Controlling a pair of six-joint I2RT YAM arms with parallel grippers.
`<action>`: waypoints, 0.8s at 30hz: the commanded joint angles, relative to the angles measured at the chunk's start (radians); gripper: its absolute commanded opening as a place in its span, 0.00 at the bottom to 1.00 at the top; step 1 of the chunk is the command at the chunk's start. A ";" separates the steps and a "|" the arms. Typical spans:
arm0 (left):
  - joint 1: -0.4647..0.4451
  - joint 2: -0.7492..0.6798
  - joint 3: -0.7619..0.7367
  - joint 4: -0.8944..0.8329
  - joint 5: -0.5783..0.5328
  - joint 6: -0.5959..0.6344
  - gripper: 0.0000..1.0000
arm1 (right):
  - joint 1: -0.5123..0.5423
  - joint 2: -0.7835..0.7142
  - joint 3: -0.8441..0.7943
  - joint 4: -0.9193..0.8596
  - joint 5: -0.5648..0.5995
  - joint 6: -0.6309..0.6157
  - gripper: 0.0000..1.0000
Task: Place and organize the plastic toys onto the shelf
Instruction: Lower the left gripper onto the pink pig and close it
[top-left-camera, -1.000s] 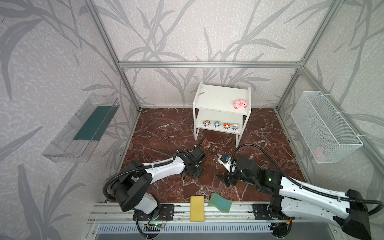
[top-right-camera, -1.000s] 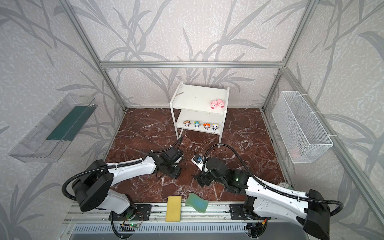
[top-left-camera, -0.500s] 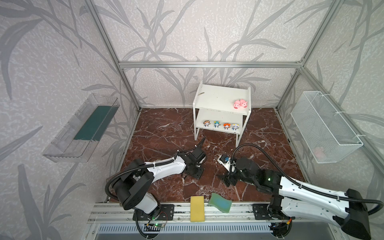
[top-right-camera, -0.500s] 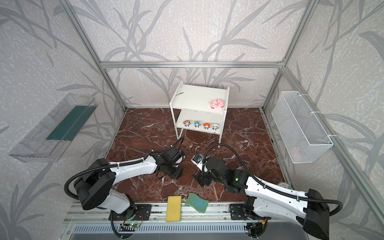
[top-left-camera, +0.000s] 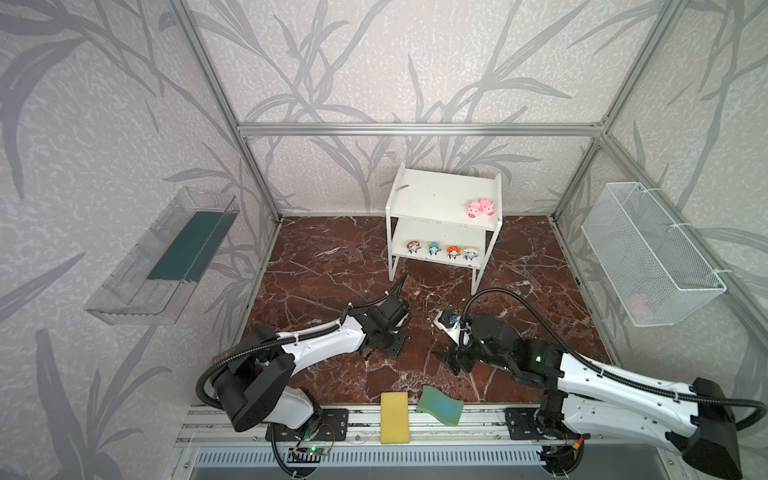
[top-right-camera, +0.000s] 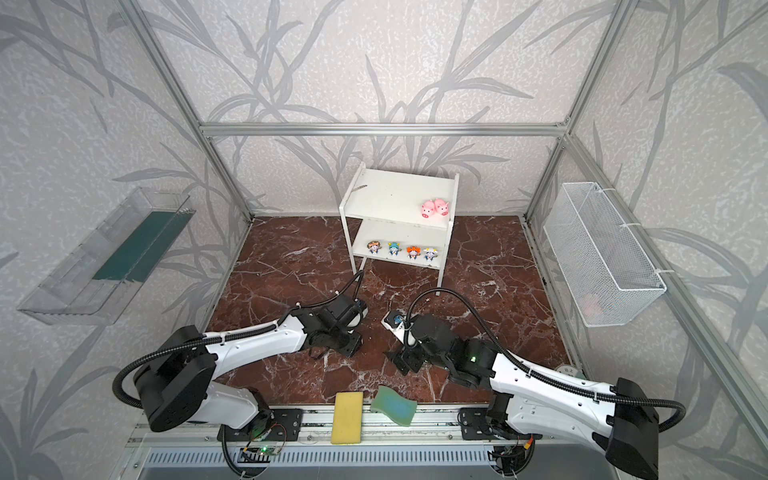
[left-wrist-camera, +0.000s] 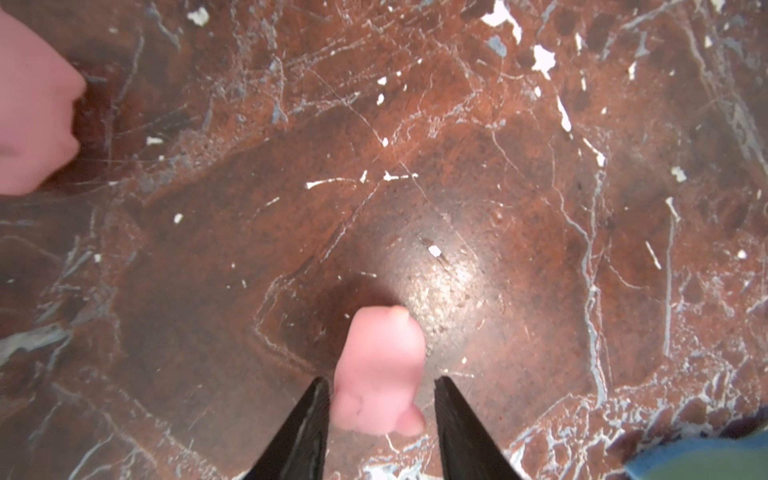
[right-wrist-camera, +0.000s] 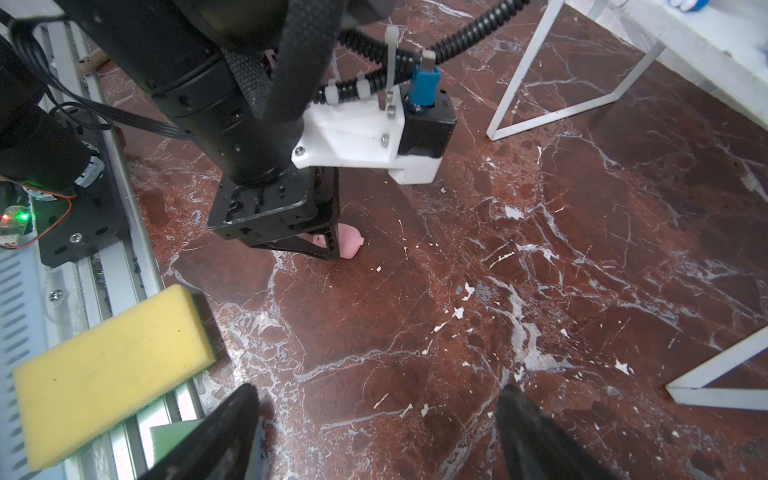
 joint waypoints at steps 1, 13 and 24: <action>-0.003 -0.014 -0.014 -0.005 -0.013 0.026 0.48 | 0.005 -0.011 0.000 0.014 -0.014 -0.013 0.90; -0.014 0.011 -0.006 -0.008 0.001 0.048 0.49 | 0.005 -0.015 -0.002 0.008 -0.014 -0.007 0.89; -0.024 0.032 0.013 -0.015 -0.017 0.064 0.41 | 0.006 -0.027 -0.011 0.009 -0.009 -0.006 0.90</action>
